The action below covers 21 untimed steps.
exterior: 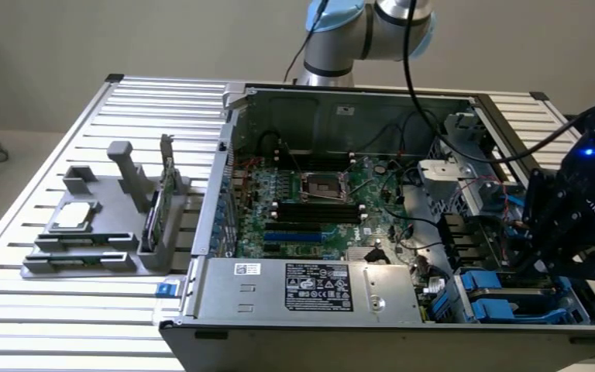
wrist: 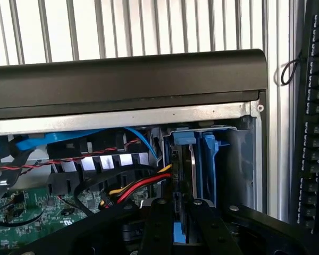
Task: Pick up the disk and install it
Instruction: 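Insert the first disk wire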
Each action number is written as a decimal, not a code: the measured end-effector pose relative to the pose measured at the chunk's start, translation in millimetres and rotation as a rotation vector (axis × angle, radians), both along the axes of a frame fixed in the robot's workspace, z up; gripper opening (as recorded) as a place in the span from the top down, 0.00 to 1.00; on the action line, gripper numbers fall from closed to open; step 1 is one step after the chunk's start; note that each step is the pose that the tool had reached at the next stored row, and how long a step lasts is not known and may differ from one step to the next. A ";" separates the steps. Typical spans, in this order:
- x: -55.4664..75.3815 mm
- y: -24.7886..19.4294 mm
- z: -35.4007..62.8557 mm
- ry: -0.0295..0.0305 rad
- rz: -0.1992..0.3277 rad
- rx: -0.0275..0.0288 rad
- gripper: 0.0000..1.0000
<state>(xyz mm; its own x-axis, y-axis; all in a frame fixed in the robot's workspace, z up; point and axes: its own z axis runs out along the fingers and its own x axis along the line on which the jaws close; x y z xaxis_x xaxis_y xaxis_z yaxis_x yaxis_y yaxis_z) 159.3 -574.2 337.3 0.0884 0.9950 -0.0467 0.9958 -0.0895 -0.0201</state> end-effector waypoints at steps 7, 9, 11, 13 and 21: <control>3.0 -0.2 -0.8 0.0194 -0.006 -0.0011 0.84; 4.3 -0.2 -0.8 0.0263 -0.007 -0.0015 0.84; 6.0 -0.3 -0.9 0.0327 -0.008 -0.0020 0.84; 7.3 -0.3 -1.0 0.0367 -0.008 -0.0020 0.84; 8.3 -2.2 -1.0 0.0535 -0.006 -0.0021 0.84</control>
<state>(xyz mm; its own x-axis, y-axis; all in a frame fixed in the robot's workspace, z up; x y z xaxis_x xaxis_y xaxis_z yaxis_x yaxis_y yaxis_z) 167.6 -576.4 336.3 0.0913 0.9944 -0.0536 0.9928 -0.0951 -0.0732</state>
